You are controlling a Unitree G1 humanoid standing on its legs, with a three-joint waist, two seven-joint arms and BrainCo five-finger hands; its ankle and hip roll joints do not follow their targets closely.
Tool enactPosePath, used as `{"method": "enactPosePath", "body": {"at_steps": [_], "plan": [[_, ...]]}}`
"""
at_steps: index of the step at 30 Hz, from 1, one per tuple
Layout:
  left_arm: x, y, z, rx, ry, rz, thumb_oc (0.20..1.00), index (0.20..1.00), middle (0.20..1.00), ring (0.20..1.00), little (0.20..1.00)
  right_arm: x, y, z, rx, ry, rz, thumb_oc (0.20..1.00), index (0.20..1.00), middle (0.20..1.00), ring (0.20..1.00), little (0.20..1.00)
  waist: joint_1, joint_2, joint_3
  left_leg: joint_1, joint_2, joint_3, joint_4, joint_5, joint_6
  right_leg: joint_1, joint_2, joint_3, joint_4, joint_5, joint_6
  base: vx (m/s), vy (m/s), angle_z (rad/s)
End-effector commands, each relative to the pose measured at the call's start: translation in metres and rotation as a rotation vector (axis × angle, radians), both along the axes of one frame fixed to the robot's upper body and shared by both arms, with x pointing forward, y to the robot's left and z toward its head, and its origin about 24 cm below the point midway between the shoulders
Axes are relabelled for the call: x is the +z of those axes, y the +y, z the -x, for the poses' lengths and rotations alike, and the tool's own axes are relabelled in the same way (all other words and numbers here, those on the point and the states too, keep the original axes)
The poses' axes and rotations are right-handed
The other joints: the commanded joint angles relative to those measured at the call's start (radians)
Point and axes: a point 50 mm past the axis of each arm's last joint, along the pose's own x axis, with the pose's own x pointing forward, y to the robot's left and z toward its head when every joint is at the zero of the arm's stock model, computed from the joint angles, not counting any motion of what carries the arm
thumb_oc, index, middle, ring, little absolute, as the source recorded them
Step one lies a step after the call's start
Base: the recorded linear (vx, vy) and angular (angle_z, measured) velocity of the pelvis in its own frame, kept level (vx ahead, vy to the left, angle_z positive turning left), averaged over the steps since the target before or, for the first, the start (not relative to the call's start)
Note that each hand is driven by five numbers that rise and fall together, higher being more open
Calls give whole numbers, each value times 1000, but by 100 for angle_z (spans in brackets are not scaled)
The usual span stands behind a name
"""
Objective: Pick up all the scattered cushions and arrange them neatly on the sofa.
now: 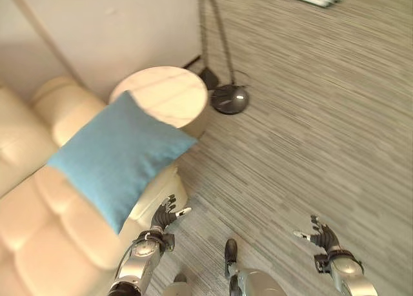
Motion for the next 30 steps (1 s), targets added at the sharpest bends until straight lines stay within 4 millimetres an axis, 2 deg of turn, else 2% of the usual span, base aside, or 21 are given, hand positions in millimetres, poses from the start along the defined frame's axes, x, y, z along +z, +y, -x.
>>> {"method": "enactPosePath", "body": {"at_steps": [1,2,3,5,6,8,9,10,12,13,16,19,21,24,28,30], "plan": [[13,12,-9,14,-70,-32,1000,1000,1000,1000,1000,21,-12,-12,-15,-112,30,1000,1000,1000,1000,1000,-21,36,-5,-16,-15,29,-66,97,16,85,-76,62,59,-186,122,109,31,102],[13,12,-9,14,-69,-32,1000,1000,1000,1000,1000,21,-11,-12,-15,-112,30,1000,1000,1000,1000,1000,-23,36,-3,-13,-16,28,-64,95,16,90,-77,60,59,-188,122,134,41,88],[12,15,-7,25,-62,-40,1000,1000,1000,1000,1000,23,-10,-14,-9,-119,36,1000,1000,1000,1000,1000,-16,35,0,-53,-12,67,-67,125,8,113,-80,38,51,-196,124,168,63,71],[8,24,0,56,-39,-57,1000,1000,1000,1000,1000,26,-5,-21,19,-132,44,1000,1000,1000,1000,1000,23,36,2,-111,-5,118,-106,159,-6,162,-80,1,49,-224,128,272,122,55],[8,24,0,56,-39,-57,1000,1000,1000,1000,1000,26,-5,-21,19,-132,44,1000,1000,1000,1000,1000,23,36,1,-111,-5,118,-107,160,-6,163,-81,1,49,-224,129,248,110,19],[-2,33,16,85,19,-64,1000,1000,1000,1000,1000,25,4,-24,63,-130,46,1000,1000,1000,1000,1000,42,44,-26,-84,-12,93,-121,178,7,201,-86,-19,80,-250,137,366,183,2],[-4,35,20,88,36,-71,1000,1000,1000,1000,1000,25,7,-25,66,-126,37,1000,1000,1000,1000,1000,48,40,-37,-80,-20,89,-112,168,15,213,-98,-16,91,-257,141,518,317,31],[-8,39,27,82,65,-90,1000,1000,1000,1000,1000,23,13,-24,79,-124,13,1000,1000,1000,1000,1000,60,30,-43,-51,-35,89,-100,145,37,220,-127,-13,161,-267,149,403,286,44],[-10,43,30,90,82,-101,1000,1000,1000,1000,1000,20,18,-25,94,-110,10,1000,1000,1000,1000,1000,68,26,-48,-17,-49,85,-108,123,57,202,-146,-13,251,-258,157,283,212,17],[-10,45,31,97,82,-108,1000,1000,1000,1000,1000,18,21,-24,98,-106,0,1000,1000,1000,1000,1000,69,22,-50,7,-60,86,-116,111,65,190,-153,-11,297,-232,168,199,125,11],[-8,48,31,119,73,-101,1000,1000,1000,1000,1000,14,26,-19,100,-89,-21,1000,1000,1000,1000,1000,57,32,-42,69,-69,57,-153,98,79,110,-120,62,382,-209,160,199,76,25],[-5,48,29,128,53,-91,1000,1000,1000,1000,1000,13,26,-20,95,-84,-28,1000,1000,1000,1000,1000,42,48,-31,97,-66,22,-169,97,75,52,-76,117,306,-217,146,225,-6,52],[-3,47,25,124,42,-92,1000,1000,1000,1000,1000,11,26,-19,87,-76,-32,1000,1000,1000,1000,1000,23,41,-17,128,-84,-24,-179,94,67,6,-41,188,198,-174,156,225,-72,57],[-3,48,23,119,38,-101,1000,1000,1000,1000,1000,10,25,-19,93,-70,-27,1000,1000,1000,1000,1000,2,36,0,163,-96,-80,-175,75,60,-46,-32,208,100,-104,175,215,-116,83],[-5,48,25,119,48,-107,1000,1000,1000,1000,1000,9,25,-17,104,-60,-25,1000,1000,1000,1000,1000,-6,23,-9,205,-106,-115,-167,42,57,-34,-33,219,64,-78,170,222,-140,44],[-8,48,26,129,60,-99,1000,1000,1000,1000,1000,7,25,-17,105,-52,-24,1000,1000,1000,1000,1000,-6,19,-29,223,-94,-120,-163,27,51,-13,-28,229,62,-73,160,241,-198,20]]}}
